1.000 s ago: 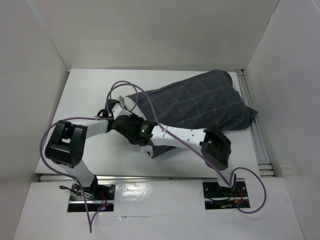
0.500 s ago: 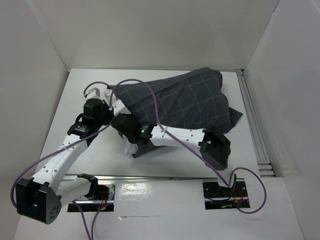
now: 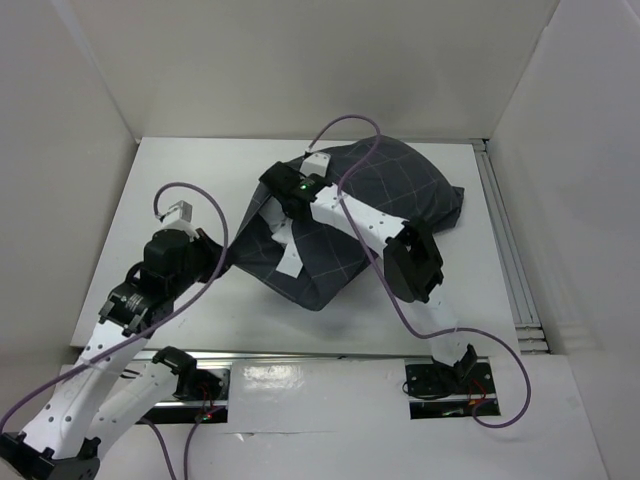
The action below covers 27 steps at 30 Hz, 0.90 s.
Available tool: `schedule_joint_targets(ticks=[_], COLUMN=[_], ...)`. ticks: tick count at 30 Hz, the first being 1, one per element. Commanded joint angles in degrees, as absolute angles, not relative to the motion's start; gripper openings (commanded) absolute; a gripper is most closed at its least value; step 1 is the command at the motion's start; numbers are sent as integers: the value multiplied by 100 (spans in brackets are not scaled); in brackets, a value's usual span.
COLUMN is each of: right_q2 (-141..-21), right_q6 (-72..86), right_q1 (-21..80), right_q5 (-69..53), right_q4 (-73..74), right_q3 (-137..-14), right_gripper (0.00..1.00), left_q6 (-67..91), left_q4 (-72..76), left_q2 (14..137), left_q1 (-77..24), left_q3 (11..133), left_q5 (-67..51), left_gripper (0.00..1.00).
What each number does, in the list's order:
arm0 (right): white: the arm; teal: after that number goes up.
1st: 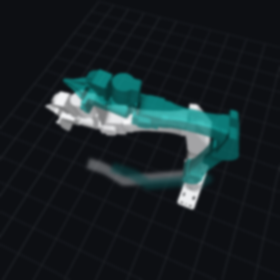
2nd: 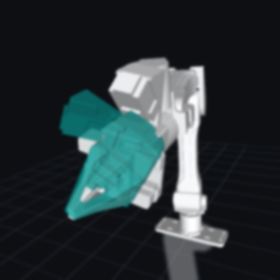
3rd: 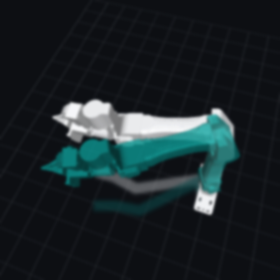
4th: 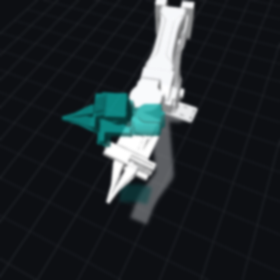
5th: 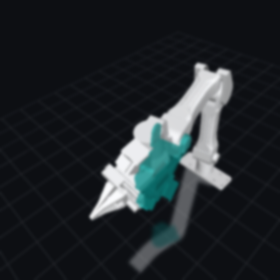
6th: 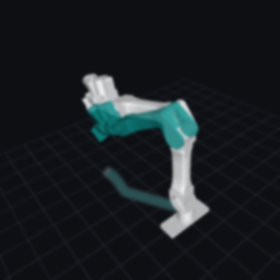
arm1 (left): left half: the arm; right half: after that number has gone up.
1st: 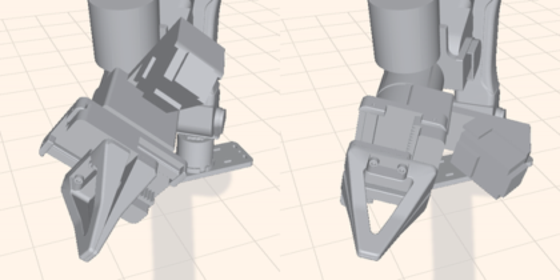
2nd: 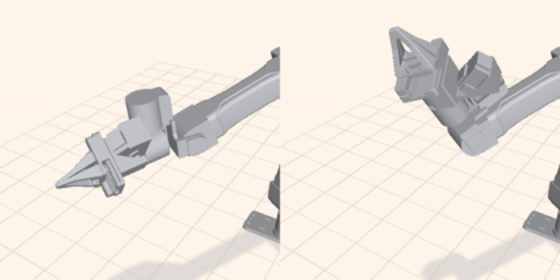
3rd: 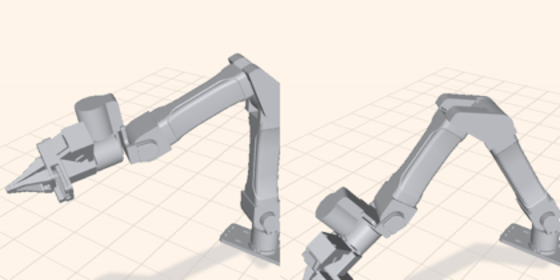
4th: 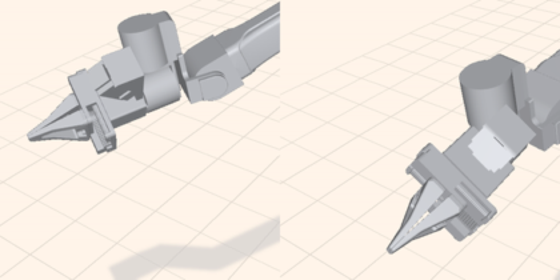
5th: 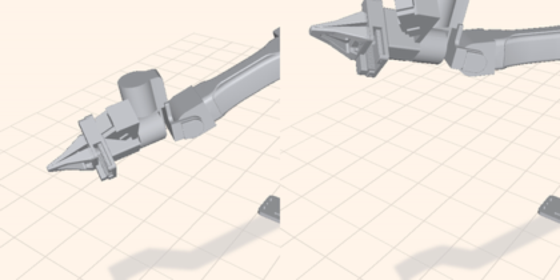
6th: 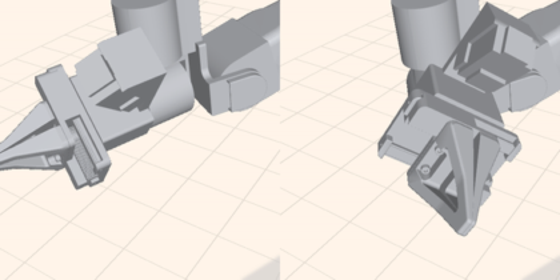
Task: Put the pillow into the pillowcase
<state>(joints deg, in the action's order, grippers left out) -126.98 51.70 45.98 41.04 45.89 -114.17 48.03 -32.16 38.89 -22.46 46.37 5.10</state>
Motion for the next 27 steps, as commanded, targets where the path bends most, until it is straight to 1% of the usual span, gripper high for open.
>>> schedule_joint_targets(ticks=[1,3,8,9,10,11,12,13,15,16,17,19,20,21,22,23,24,26,27], right_q2=[-13368,-13368,-13192,-13384,-13516,-13674,-13850,-14147,-14212,-14090,-13984,-13504,-13265,-12662,-12317,-11974,-11362,-10892,-10733], right_q6=[6250,6249,6284,6284,6284,6728,7028,7249,6692,6375,5789,4813,3215,2599,2123,1587,1469,1188,1187], right_q1=[3683,3569,3691,3691,3691,3691,3691,3744,4041,4208,4575,4911,5131,5185,5186,5186,5020,4861,4860], right_q5=[5581,5581,6047,6047,6047,6047,6047,6047,6169,6240,6240,6040,5246,4629,3857,2109,1239,-579,-798], right_q4=[5880,6089,5792,5792,5957,6237,7093,7432,7428,7357,7287,6368,5737,4478,3917,3450,2706,2252,2189], right_q3=[-11496,-11619,-10812,-10811,-10811,-10924,-11308,-11529,-11725,-11725,-11611,-11409,-10938,-10620,-10295,-9970,-9375,-8975,-8878], right_gripper=[0,0,0,0,0,0,2,16,29,41,49,63,77,82,86,91,92,95,100], left_q6=[4790,4790,4738,4676,4676,4676,4676,4676,4729,4789,4790,4790,4790,4851,4852,4904,4956,5018,5019], left_q4=[-4401,-4465,-4711,-4772,-4825,-4825,-4877,-4774,-4345,-4220,-4045,-3554,-3403,-3280,-3148,-3094,-3094,-2971,-2866], left_q2=[3112,3032,3032,3093,3094,3094,3094,3094,3155,3268,3487,3743,3979,4103,4235,4349,4559,4736,4807], left_q1=[-2215,-2215,-2215,-2215,-2215,-2215,-2215,-2215,-2215,-2215,-2215,-2215,-2215,-2215,-2215,-2215,-2154,-2084,-2031], left_q3=[5624,5730,6212,6292,6371,6424,6425,6425,6066,5943,5724,5538,5372,5318,5317,5317,5317,5317,5317], left_q5=[667,843,976,976,976,1089,1142,1143,1143,1038,872,870,992,1115,1264,1570,1704,1802,1741], left_gripper=[0,0,0,0,0,0,0,0,0,0,0,0,0,0,0,0,0,0,0])
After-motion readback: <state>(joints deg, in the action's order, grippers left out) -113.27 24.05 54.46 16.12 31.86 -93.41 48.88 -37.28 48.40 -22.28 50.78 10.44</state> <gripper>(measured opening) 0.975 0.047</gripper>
